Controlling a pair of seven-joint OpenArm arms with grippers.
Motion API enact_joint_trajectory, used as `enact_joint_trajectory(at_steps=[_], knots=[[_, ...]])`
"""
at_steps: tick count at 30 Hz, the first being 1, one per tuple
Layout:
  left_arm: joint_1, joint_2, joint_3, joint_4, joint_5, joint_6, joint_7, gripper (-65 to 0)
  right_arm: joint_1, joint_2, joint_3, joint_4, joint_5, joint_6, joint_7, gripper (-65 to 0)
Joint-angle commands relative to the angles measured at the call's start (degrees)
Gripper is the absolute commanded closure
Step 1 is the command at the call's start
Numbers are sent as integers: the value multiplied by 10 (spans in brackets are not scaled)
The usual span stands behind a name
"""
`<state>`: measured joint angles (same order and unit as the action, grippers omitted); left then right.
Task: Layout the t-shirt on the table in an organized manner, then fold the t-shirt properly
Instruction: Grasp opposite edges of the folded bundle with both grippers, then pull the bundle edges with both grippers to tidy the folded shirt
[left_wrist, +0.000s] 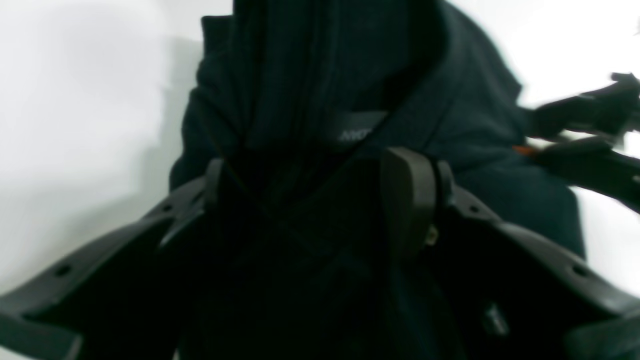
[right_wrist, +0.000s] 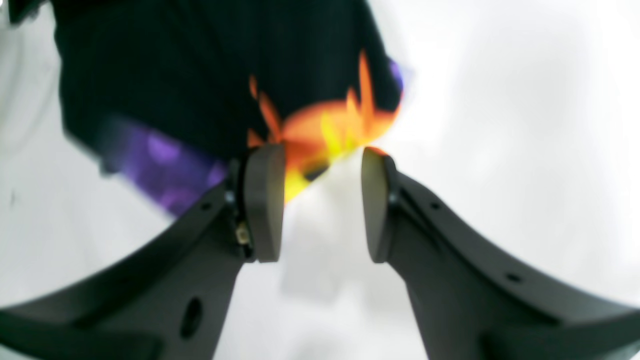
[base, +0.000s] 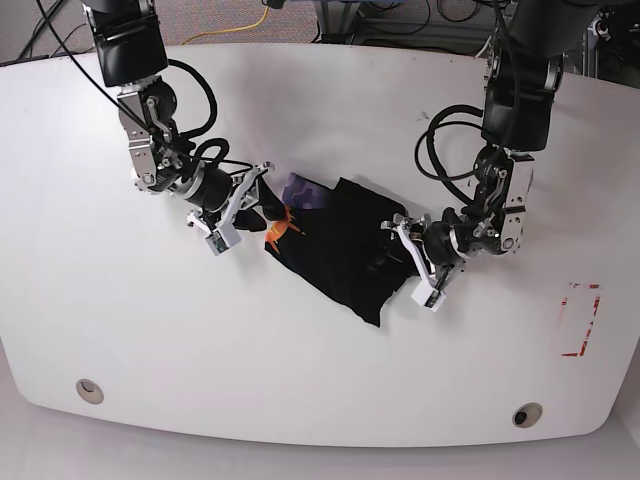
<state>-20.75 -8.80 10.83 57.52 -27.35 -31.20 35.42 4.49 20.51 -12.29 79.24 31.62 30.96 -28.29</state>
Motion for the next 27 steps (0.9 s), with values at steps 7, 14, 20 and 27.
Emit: enact_joint_trajectory(at_steps=[7,14,20,27], knots=[[-1,-9,-1,210,-7,14,103,-372,-1,2,65,189,8,-8,-97,-230],[50,-16,-59,324,-16,19,130,-372,42,-24,53,231,8,-7,-133,-230],[90,-17,-120,330,-16,30,130,-372,97,-47,4,154,-20,-2,-132,-227],[142,-14,-170,325,-17,96,104,-347,147,-83,-35,32,-64,36,-90,-214]])
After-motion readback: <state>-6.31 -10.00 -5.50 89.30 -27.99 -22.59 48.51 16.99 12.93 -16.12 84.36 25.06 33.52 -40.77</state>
